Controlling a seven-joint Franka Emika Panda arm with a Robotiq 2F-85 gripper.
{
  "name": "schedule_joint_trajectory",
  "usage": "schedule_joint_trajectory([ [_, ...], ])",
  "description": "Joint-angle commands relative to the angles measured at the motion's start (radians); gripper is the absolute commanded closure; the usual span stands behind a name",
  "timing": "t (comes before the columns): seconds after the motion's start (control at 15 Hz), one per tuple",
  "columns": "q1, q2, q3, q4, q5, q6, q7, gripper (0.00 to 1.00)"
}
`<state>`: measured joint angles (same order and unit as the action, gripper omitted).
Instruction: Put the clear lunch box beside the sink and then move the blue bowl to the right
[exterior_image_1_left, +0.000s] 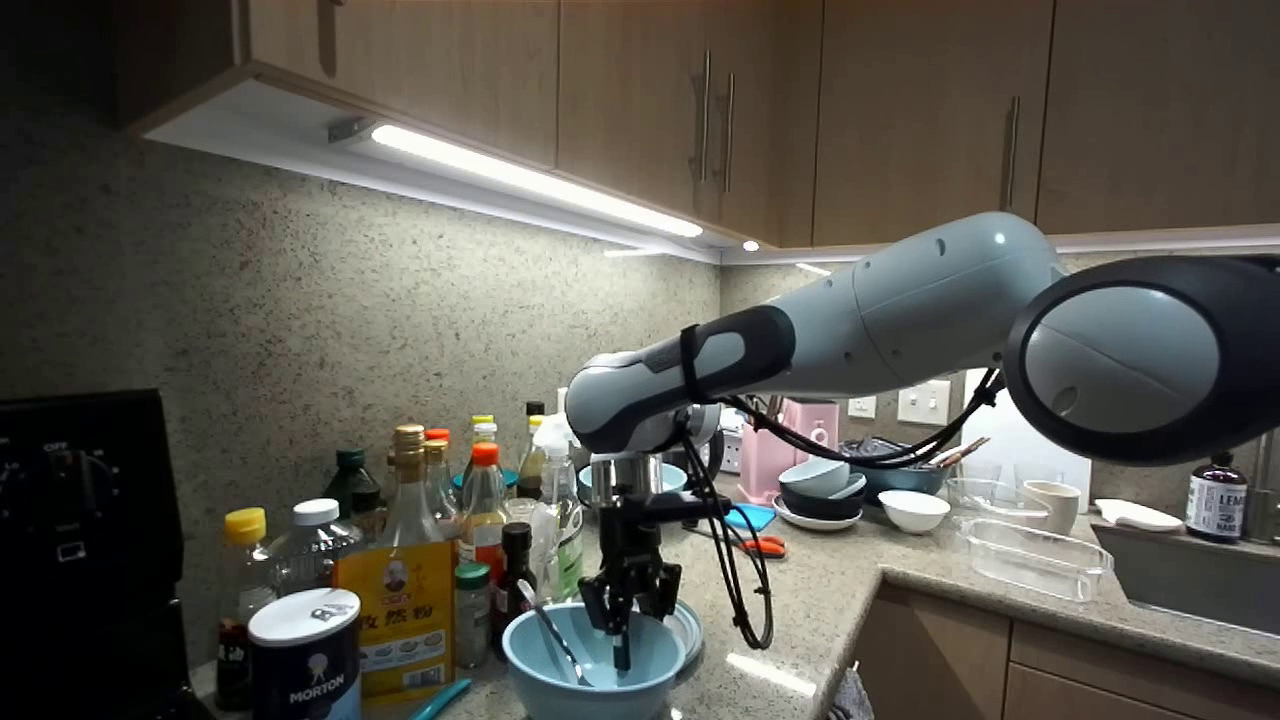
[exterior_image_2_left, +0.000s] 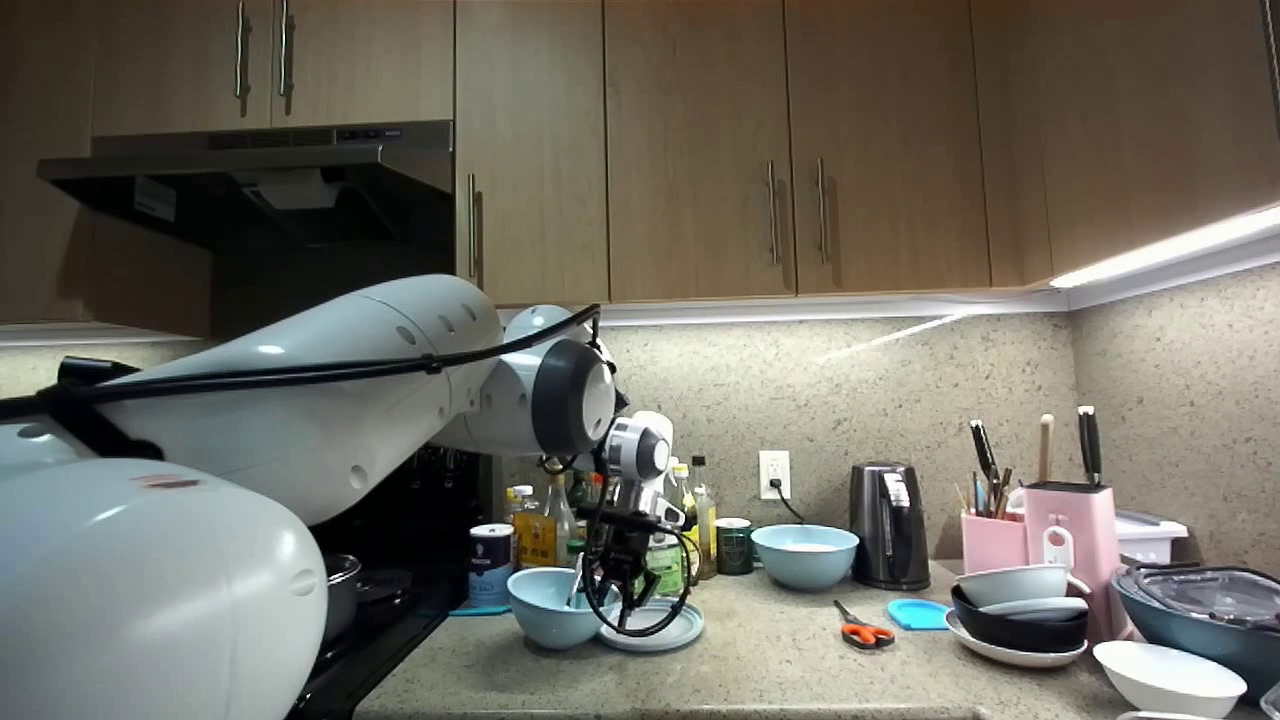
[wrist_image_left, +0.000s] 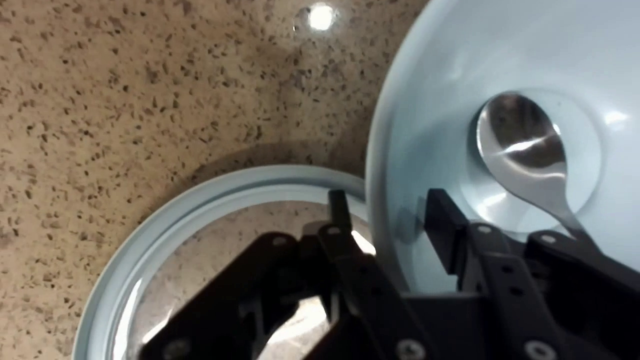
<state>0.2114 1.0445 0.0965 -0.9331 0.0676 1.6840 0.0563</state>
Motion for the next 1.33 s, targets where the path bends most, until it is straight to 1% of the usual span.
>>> schedule_joint_trajectory([
  [0.0, 0.018, -0.022, -0.029, 0.005, -0.045, 0.003, 0.005, 0.87],
  [0.07, 0.024, -0.041, -0.039, -0.007, -0.059, 0.016, 0.014, 0.91],
  [0.27, 0.037, -0.082, -0.060, -0.033, -0.088, 0.039, 0.022, 0.97],
  [0.47, 0.049, -0.131, -0.087, -0.074, -0.113, 0.050, 0.038, 0.94],
  [0.67, 0.043, -0.171, -0.109, -0.134, -0.113, 0.078, 0.046, 0.94],
  [1.07, 0.013, -0.304, -0.139, -0.370, -0.084, 0.214, 0.040, 0.94],
  [1.13, -0.008, -0.325, -0.115, -0.406, -0.104, 0.235, 0.052, 0.94],
  [1.27, -0.020, -0.369, -0.114, -0.485, -0.103, 0.275, 0.057, 0.94],
])
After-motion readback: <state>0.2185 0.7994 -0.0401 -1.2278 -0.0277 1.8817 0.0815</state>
